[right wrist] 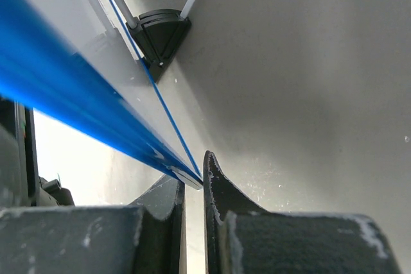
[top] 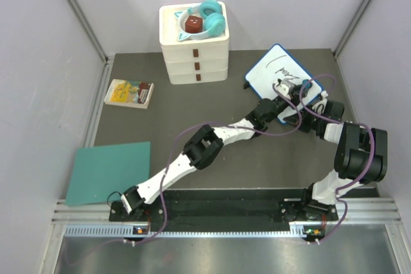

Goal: Erase the whiteboard

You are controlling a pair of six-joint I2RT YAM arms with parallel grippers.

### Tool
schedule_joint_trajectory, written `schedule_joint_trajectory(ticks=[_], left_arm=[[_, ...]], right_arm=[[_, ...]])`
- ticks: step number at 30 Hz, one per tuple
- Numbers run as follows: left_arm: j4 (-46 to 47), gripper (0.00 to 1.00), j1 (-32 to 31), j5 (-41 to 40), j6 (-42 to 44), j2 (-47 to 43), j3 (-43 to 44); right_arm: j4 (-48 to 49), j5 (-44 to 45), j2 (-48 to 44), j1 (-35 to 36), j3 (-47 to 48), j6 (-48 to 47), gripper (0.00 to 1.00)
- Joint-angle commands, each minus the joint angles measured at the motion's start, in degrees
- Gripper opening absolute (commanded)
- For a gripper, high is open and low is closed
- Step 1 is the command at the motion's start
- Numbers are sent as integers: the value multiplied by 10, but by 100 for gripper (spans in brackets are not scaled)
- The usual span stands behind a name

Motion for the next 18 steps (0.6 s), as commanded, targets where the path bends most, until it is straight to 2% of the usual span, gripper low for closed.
schedule_joint_trajectory(ticks=[1, 6, 8, 9, 11, 16, 18], left_arm=[[-3, 3, 17, -42, 47, -34, -2], [10, 3, 25, -22, 74, -92, -78], [-35, 4, 26, -8, 105, -112, -84], [-52, 2, 31, 44, 114, -119, -89], [-76, 0, 37, 82, 123, -143, -112], [-133, 0, 55, 131, 109, -178, -133], [-168, 0, 62, 128, 108, -185, -135]], right_arm=[[-113, 5, 20, 18, -16, -43, 0], [-112, 4, 20, 18, -16, -43, 0], [-112, 5, 20, 18, -16, -43, 0], [-112, 5, 20, 18, -16, -42, 0], [-112, 4, 20, 18, -16, -42, 0], [-110, 4, 19, 18, -16, -43, 0], [-110, 4, 19, 18, -16, -42, 0]])
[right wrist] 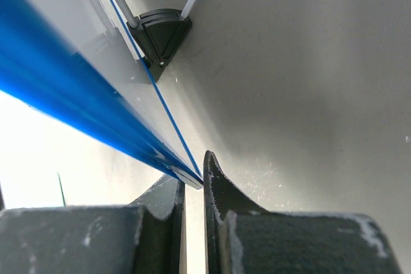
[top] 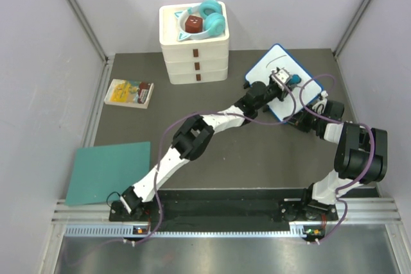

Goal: Erase the whiteboard

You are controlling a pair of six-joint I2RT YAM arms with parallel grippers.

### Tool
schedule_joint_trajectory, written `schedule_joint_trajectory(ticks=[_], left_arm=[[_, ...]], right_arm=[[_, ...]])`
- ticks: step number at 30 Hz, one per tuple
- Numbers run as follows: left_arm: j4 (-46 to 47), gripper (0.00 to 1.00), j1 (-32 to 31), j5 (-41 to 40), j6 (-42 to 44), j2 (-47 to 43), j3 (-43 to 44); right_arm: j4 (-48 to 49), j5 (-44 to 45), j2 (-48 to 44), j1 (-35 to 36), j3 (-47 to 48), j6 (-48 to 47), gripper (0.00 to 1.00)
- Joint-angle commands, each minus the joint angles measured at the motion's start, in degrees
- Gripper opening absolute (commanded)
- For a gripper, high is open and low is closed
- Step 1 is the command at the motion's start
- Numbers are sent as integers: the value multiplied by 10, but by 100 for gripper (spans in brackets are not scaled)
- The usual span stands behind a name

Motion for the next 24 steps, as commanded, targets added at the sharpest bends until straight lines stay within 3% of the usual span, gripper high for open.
schedule_joint_trajectory(ticks=[1, 8, 18, 24], left_arm=[[-61, 0, 14, 38, 9, -70, -12], [-150, 0, 20, 112, 42, -21, 92], [-148, 1, 16, 223, 125, 3, 97], [-191, 0, 10, 237, 217, 13, 91]], right_arm=[[-111, 5, 19, 18, -16, -41, 0], [-108, 5, 18, 18, -19, -41, 0], [-106, 5, 17, 18, -19, -41, 0], [-106, 4, 17, 18, -19, -41, 0]])
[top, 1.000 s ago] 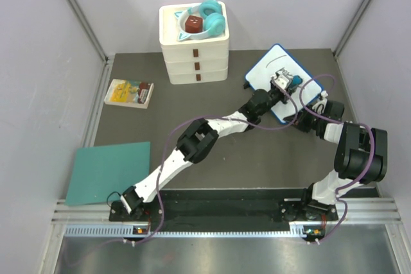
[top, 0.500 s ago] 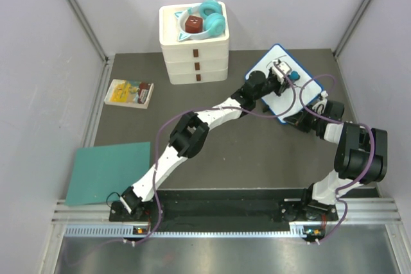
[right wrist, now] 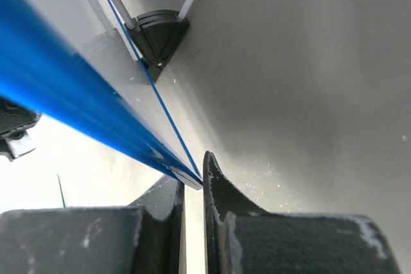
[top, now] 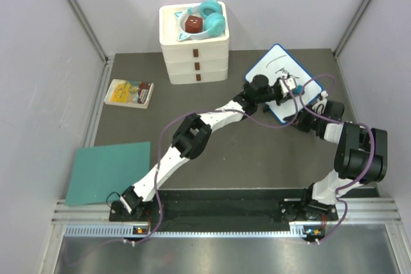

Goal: Erase the whiteboard

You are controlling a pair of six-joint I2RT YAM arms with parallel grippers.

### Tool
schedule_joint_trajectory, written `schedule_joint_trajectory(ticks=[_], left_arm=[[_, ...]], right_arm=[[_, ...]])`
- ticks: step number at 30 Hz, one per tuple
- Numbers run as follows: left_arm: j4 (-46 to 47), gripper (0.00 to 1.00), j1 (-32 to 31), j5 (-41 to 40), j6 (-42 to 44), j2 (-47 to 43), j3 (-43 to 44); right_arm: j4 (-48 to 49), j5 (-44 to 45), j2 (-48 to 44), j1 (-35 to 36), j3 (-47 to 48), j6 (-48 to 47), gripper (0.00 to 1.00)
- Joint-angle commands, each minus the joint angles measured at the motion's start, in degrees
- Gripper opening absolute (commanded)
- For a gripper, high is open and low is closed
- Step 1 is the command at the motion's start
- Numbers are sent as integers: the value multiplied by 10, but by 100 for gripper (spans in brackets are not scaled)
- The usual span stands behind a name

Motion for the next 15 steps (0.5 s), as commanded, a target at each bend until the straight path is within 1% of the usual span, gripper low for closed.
schedule_joint_trajectory(ticks=[1, 4, 6, 8, 10, 12, 15], left_arm=[[-20, 0, -7, 23, 93, 1, 10], [-28, 0, -12, 3, 122, 1, 10], [-24, 0, -14, -3, 123, 6, 11], [-25, 1, -12, -7, 122, 14, 33], [-11, 1, -10, -10, 111, 28, 52], [3, 1, -4, -18, 100, 32, 52], [67, 4, 10, -19, 50, 35, 35]], right_arm=[[-106, 4, 17, 18, -19, -41, 0], [-106, 4, 18, 18, -19, -40, 0], [-106, 5, 17, 18, -19, -40, 0], [-107, 4, 17, 18, -19, -41, 0], [-106, 2, 18, 18, -19, -40, 0], [-106, 2, 17, 18, -19, -40, 0], [-106, 0, 17, 18, -19, -41, 0]])
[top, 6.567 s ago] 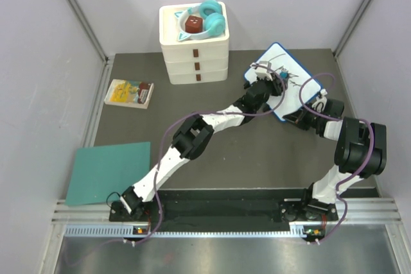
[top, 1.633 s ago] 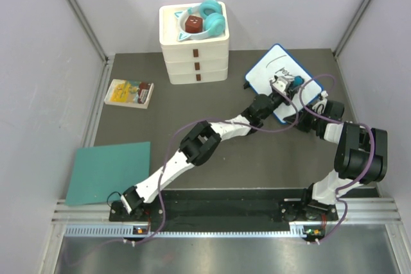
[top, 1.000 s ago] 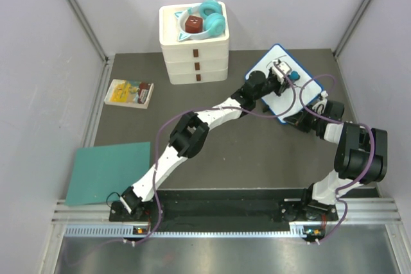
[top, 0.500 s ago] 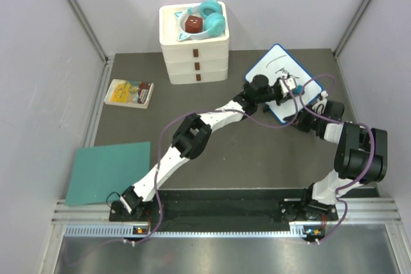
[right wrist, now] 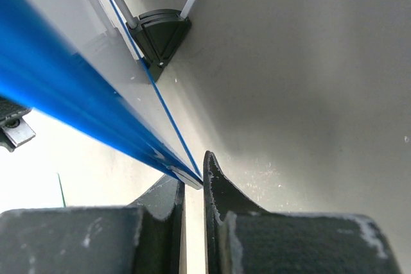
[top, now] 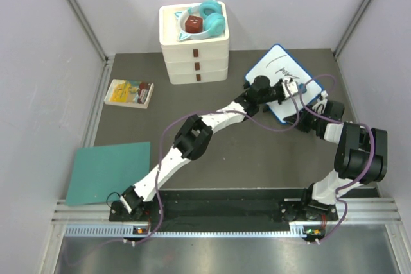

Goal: Erase the whiteboard

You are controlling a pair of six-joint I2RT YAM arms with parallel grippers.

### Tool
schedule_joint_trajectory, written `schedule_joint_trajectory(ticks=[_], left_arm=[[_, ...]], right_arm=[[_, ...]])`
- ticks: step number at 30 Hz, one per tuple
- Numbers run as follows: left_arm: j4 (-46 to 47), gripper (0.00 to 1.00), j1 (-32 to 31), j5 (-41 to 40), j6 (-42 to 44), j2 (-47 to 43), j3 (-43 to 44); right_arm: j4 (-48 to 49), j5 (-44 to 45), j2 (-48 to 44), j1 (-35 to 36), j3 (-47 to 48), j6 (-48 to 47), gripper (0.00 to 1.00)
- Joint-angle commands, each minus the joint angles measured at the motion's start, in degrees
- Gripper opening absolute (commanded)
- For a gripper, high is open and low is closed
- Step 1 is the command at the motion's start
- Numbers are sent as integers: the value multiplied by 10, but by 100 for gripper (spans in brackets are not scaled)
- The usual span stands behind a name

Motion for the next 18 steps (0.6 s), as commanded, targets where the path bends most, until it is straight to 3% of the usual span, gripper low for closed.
schedule_joint_trajectory(ticks=[1, 11, 15, 18], left_arm=[[87, 5, 19, -19, -68, 16, 2], [237, 3, 52, -114, -190, 49, 19], [247, 3, 44, -63, -215, 67, 56], [241, 4, 25, -26, -186, 60, 53]], right_arm=[[-106, 1, 17, 18, -19, -41, 0], [-108, -3, 18, 18, -16, -42, 0], [-109, -3, 18, 18, -16, -42, 0], [-108, -3, 18, 18, -16, -43, 0]])
